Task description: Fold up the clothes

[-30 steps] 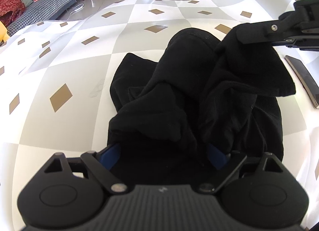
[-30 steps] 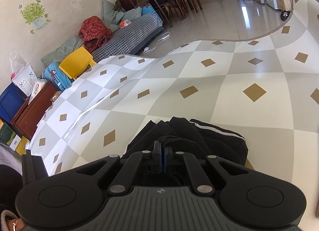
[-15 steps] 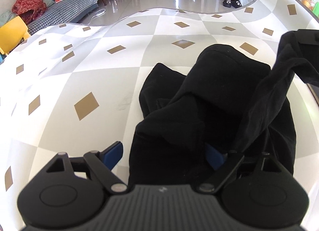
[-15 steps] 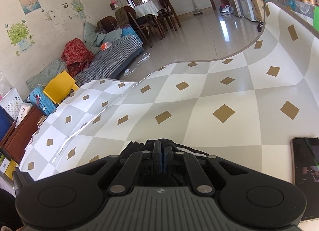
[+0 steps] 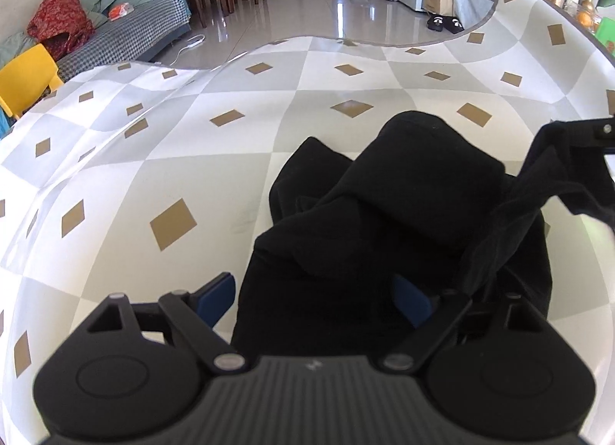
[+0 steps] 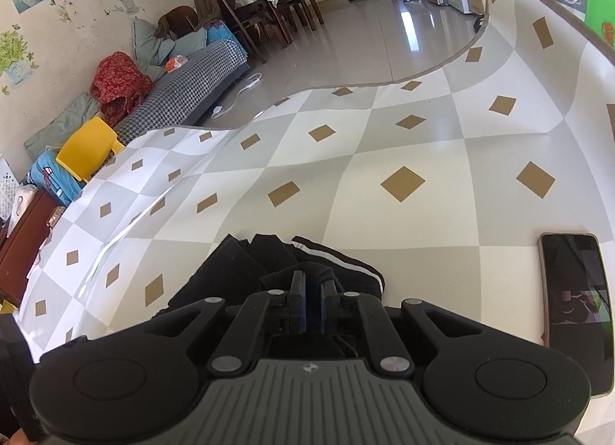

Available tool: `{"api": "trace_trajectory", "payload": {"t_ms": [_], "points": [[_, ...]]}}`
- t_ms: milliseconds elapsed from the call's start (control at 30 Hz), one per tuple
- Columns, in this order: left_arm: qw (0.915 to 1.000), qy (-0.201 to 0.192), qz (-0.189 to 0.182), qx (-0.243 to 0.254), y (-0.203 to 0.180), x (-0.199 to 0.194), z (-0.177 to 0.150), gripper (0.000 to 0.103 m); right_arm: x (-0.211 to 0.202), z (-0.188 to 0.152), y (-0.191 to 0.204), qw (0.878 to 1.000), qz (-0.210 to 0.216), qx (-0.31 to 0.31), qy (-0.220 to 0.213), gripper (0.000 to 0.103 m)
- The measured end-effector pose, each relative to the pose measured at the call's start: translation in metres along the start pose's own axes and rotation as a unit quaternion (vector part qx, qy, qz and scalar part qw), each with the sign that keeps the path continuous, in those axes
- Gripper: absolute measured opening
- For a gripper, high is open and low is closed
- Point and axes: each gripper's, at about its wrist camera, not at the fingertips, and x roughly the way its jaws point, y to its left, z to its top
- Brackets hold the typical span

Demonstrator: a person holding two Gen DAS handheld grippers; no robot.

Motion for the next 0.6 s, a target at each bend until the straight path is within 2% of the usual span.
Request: {"api": "trace_trajectory", "payload": {"t_ms": [67, 100, 267, 400, 600], "points": [[0.9998, -0.013, -0.011, 0.005, -0.004, -0.006, 0.0, 0.091, 0.001, -0.001, -0.002, 1.0, -0.013, -0.004, 0.002, 0.031], [0.9997, -0.019, -0.015, 0.008, -0.006, -0.009, 0.001, 0.091, 0.001, -0.001, -0.003, 1.0, -0.017, -0.003, 0.001, 0.033], [0.9988, -0.034, -0.026, 0.021, -0.015, -0.013, 0.003, 0.092, -0.006, 0.002, -0.013, 1.0, -0.024, 0.011, -0.014, 0.039], [0.9982, -0.031, -0.039, 0.032, -0.022, -0.011, 0.002, 0.092, -0.003, 0.001, -0.018, 1.0, -0.016, 0.022, -0.008, 0.04], [0.9948, -0.051, -0.06, 0.064, -0.039, -0.016, 0.001, 0.095, 0.008, -0.001, -0.022, 0.999, -0.003, 0.033, 0.011, 0.042]]}}
